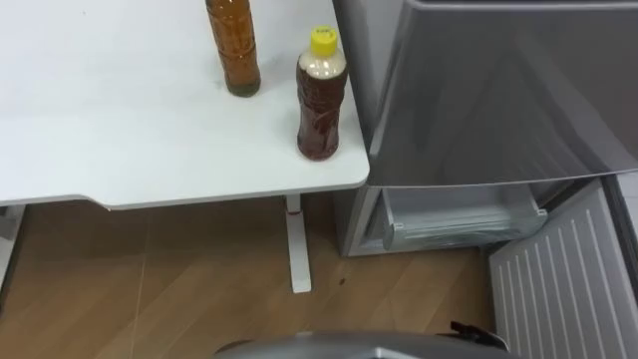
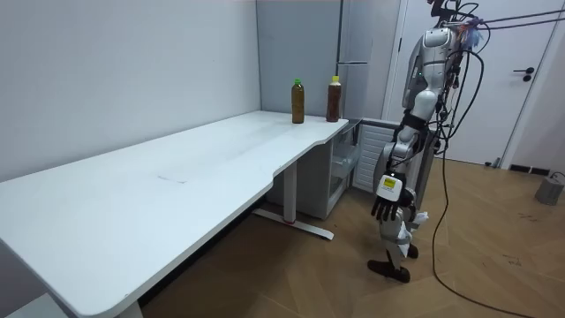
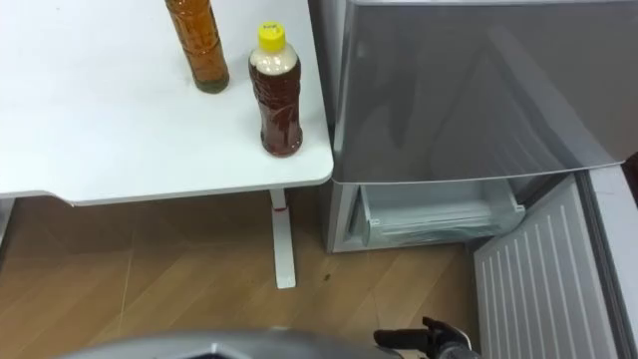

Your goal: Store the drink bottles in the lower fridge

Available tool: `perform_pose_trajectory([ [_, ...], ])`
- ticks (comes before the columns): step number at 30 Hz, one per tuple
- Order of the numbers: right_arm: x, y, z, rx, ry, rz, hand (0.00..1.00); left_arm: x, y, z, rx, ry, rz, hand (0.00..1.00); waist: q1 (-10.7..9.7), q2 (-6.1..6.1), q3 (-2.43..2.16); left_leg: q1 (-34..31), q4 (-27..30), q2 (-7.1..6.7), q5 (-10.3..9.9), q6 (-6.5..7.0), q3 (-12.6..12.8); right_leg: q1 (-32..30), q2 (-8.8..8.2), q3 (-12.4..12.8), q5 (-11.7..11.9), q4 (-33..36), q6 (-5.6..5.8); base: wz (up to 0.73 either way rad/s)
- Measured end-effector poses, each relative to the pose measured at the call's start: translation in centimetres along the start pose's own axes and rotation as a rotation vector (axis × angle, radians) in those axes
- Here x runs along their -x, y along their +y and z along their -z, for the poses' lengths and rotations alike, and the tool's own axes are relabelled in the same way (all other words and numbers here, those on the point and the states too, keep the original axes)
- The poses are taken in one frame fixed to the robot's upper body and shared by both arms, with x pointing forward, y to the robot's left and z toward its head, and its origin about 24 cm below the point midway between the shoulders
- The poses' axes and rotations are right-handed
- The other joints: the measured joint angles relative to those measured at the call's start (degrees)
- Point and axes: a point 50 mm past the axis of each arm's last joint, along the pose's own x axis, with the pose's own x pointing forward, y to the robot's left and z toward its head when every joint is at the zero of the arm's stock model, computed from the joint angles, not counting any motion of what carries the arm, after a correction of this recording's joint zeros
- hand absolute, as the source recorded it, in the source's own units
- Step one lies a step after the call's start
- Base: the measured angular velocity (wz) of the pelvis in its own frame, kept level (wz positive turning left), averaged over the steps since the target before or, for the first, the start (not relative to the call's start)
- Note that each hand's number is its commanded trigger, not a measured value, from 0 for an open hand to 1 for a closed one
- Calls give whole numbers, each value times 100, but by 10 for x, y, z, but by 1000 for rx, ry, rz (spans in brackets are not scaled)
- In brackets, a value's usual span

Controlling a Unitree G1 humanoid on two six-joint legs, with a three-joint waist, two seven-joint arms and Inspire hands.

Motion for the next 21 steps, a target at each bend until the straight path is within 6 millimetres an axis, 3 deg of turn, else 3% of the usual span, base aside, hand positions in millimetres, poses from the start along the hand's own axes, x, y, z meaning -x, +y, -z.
perform_pose_trajectory([
  [21, 0, 0, 2, -26, 7, -7, 0, 0, -1, 2, 157, 1, -9, 0, -26, -32, 17, -18, -4, -42, -15, 3, -83, 74, -8, -76, -15, -22, 15, 2],
])
